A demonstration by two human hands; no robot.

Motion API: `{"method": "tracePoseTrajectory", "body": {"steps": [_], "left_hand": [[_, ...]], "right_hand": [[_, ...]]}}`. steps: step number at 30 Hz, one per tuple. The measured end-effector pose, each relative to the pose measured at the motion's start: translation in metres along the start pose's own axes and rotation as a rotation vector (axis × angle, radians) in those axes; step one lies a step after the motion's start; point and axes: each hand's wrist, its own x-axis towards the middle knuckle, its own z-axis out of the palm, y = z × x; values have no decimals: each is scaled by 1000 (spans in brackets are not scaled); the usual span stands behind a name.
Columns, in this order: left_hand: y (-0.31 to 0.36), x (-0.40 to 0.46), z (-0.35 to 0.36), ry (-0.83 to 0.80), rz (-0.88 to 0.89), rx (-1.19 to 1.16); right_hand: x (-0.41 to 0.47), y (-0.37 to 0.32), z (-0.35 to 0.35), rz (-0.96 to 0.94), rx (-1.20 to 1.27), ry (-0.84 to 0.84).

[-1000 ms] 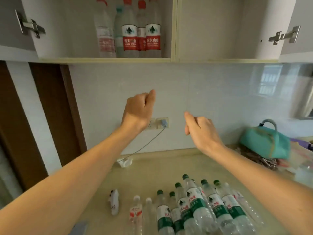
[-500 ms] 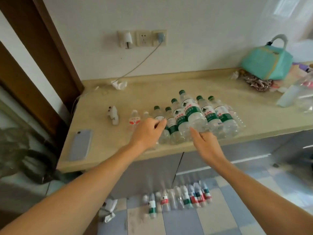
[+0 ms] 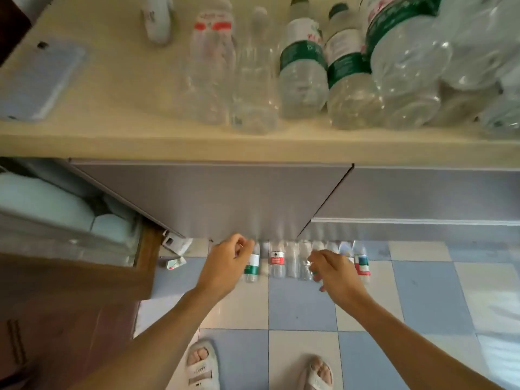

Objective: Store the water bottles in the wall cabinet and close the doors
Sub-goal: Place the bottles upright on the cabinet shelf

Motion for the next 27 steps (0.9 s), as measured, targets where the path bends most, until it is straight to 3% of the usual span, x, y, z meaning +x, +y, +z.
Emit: {"method": "tracePoseTrajectory", "body": {"steps": [5,10,14,20,27], "left_hand": [[-105,48,76,18,-117,2],[-211,93,155,0,-218,43],[-277,128,208,-47,-234,62],[-340,182,262,34,-282,68],[-386,214,300,26,-284,70]], "right_hand": [[81,106,61,165,48,-23],[152,192,125,194,-64,-56],[211,233,165,111,-177,-26],[289,280,220,19,-258,37],[324,323,263,-229,-616,-162]]}}
